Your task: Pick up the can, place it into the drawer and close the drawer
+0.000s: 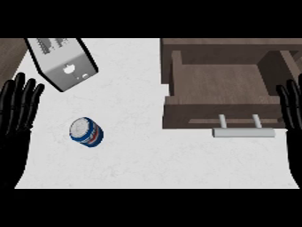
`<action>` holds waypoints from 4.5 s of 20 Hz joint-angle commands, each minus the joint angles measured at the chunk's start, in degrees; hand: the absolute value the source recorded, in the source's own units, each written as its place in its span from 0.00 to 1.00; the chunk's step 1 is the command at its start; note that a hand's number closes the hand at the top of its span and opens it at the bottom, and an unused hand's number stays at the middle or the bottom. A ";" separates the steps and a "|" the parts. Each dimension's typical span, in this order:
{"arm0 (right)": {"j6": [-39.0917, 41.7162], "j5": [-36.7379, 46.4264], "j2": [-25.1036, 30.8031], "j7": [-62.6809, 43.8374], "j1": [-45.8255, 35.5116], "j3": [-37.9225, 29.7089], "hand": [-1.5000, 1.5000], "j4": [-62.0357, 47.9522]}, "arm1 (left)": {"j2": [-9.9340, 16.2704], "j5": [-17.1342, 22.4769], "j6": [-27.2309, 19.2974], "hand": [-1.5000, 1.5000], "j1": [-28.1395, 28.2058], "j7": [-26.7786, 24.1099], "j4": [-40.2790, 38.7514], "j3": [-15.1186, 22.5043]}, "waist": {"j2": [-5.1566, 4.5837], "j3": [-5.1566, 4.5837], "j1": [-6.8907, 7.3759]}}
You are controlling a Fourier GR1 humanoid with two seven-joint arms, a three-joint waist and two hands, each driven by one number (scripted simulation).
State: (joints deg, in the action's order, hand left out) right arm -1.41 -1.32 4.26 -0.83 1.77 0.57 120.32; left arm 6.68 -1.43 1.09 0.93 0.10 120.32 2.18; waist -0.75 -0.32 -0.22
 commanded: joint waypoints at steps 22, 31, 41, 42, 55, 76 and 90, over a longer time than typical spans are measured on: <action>3.77 -9.24 3.39 -8.00 11.51 -14.60 0.00 1.20 | 16.20 33.83 23.39 0.00 9.44 19.28 2.31 -20.51 | 0.83 0.32 0.37; 11.60 -13.29 3.84 -0.77 16.89 -20.31 0.00 -2.22 | 14.23 40.98 18.59 0.00 8.37 28.37 4.08 -23.46 | 0.82 0.34 0.17; 16.58 -17.55 3.06 -1.50 22.13 -25.76 0.00 1.17 | 11.58 42.98 15.00 0.00 1.76 32.95 -3.44 -20.25 | 0.79 0.32 -0.16; 13.86 -16.16 2.85 -4.38 18.94 -24.13 0.00 2.99 | 11.20 44.69 12.78 0.00 1.90 35.37 -1.14 -19.87 | 0.79 0.32 0.06; 21.79 -21.05 1.92 -4.50 22.19 -30.41 0.00 3.76 | 3.29 26.65 13.81 0.00 -2.43 25.25 -15.06 -10.82 | 0.74 0.30 -0.23; 29.58 -25.72 1.43 -6.24 21.38 -39.71 0.00 0.94 | 2.59 14.32 17.13 0.00 -3.84 1.93 -41.05 -13.70 | 0.77 0.31 -0.07; 32.09 -29.66 -2.75 -10.44 24.83 -42.52 0.00 8.60 | 4.17 7.79 19.57 0.00 -8.57 -16.06 -66.11 -14.25 | 0.75 0.29 -0.36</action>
State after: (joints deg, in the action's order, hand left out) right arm 29.84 -28.49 2.56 -9.49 24.87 -40.65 126.19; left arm 10.76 8.05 19.80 -7.32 -11.31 59.87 -12.42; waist 0.00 -0.02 -0.50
